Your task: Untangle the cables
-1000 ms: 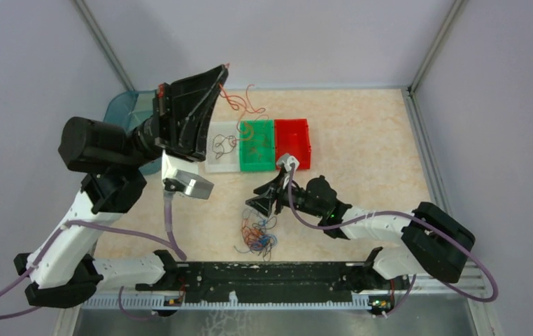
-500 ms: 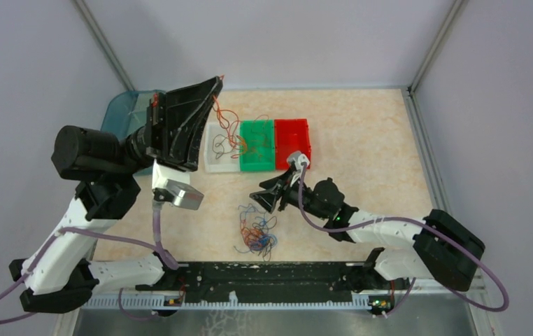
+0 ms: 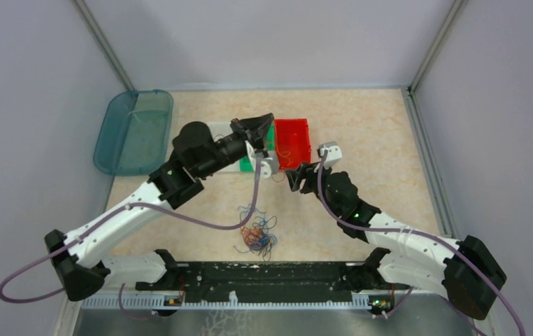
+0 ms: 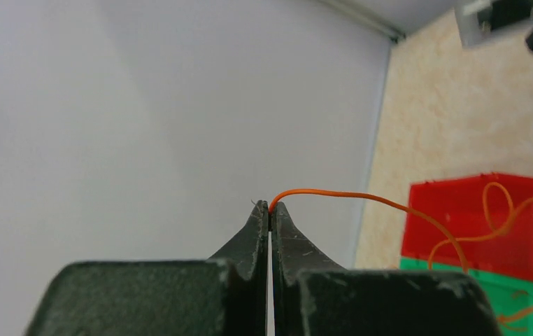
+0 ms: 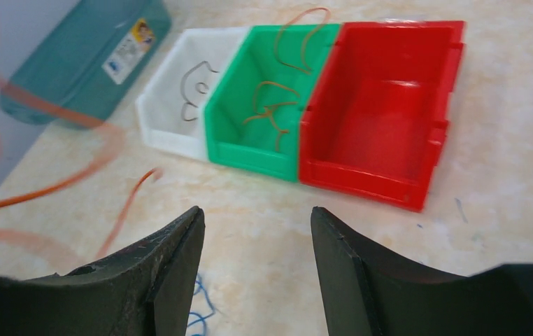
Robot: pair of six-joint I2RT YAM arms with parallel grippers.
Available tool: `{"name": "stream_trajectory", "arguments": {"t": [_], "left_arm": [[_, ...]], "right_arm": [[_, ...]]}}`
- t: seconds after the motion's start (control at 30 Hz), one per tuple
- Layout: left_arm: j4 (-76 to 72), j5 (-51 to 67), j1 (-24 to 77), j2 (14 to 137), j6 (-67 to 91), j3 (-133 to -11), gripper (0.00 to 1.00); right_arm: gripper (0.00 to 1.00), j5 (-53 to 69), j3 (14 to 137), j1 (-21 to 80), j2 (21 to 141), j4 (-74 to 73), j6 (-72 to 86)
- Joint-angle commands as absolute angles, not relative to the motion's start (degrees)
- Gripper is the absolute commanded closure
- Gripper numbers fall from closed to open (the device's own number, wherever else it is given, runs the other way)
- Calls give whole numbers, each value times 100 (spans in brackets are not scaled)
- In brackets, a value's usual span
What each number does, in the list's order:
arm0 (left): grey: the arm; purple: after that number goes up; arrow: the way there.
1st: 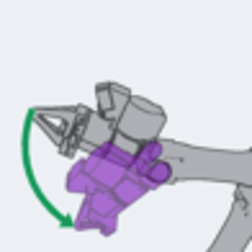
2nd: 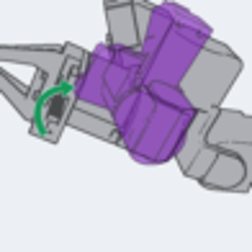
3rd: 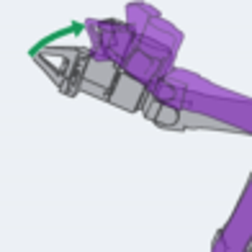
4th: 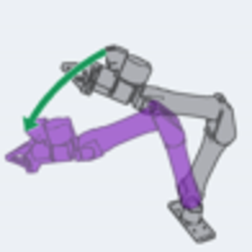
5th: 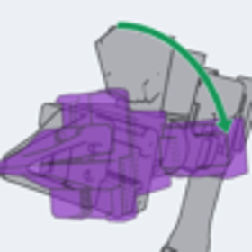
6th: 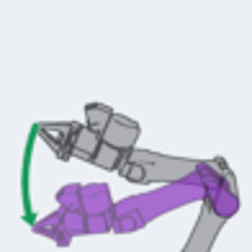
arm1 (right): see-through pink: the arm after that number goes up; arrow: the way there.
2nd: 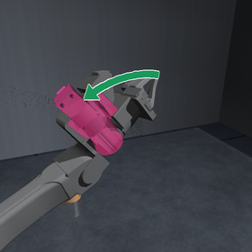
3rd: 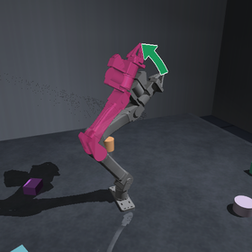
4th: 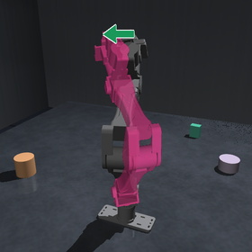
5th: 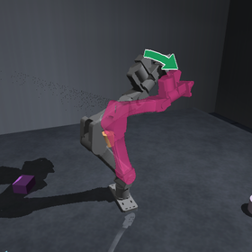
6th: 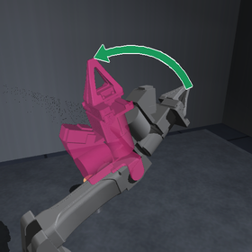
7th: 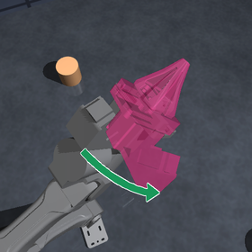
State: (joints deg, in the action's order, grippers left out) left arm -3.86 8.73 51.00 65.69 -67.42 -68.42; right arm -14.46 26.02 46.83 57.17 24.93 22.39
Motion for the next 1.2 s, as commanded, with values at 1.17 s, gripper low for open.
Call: {"name": "stream_trajectory", "arguments": {"t": [1.17], "left_arm": [[-1620, 45, 3044, 10046, -6473, -6903, 100]], "right_arm": [[42, -2702, 2696, 4333, 4953, 1327, 1764]]}}
